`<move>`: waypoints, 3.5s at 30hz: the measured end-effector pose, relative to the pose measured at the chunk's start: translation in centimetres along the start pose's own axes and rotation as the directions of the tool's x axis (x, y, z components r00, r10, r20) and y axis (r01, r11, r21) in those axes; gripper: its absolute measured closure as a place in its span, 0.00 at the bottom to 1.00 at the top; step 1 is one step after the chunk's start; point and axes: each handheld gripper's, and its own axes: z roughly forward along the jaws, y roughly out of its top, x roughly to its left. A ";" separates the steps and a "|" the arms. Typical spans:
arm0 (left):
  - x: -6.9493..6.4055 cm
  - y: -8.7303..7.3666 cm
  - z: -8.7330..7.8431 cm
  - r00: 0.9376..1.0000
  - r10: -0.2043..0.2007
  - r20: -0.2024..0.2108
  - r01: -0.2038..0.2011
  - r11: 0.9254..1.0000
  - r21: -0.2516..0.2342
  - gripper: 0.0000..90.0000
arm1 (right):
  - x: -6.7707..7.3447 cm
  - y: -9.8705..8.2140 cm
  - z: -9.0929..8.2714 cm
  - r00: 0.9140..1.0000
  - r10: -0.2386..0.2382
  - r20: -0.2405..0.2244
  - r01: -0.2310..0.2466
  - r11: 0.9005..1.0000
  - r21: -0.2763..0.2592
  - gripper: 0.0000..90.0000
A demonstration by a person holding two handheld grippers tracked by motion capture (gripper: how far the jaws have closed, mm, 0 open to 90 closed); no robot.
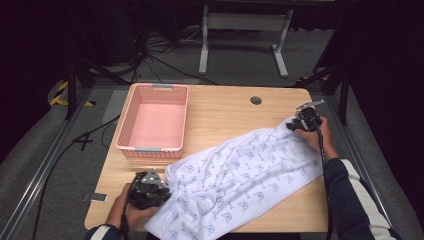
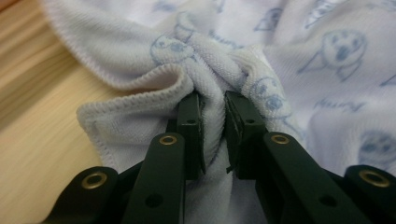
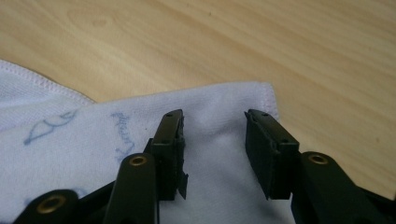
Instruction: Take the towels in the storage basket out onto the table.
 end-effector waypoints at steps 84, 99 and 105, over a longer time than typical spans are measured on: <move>6.1 23.3 14.4 0.971 -0.026 -0.238 0.014 0.999 -0.053 1.00 | -2.8 -8.0 -5.6 0.987 0.163 0.012 -0.162 0.986 -0.032 0.64; 4.0 25.7 18.5 0.995 0.069 -0.079 -0.074 0.994 -0.074 0.66 | -3.1 -8.3 -6.2 0.987 0.157 0.039 -0.156 0.987 -0.040 0.47; 3.5 26.1 18.5 0.991 0.098 -0.089 -0.102 0.994 -0.034 0.82 | -3.3 -8.5 -5.9 0.984 0.177 0.028 -0.176 0.984 -0.023 0.45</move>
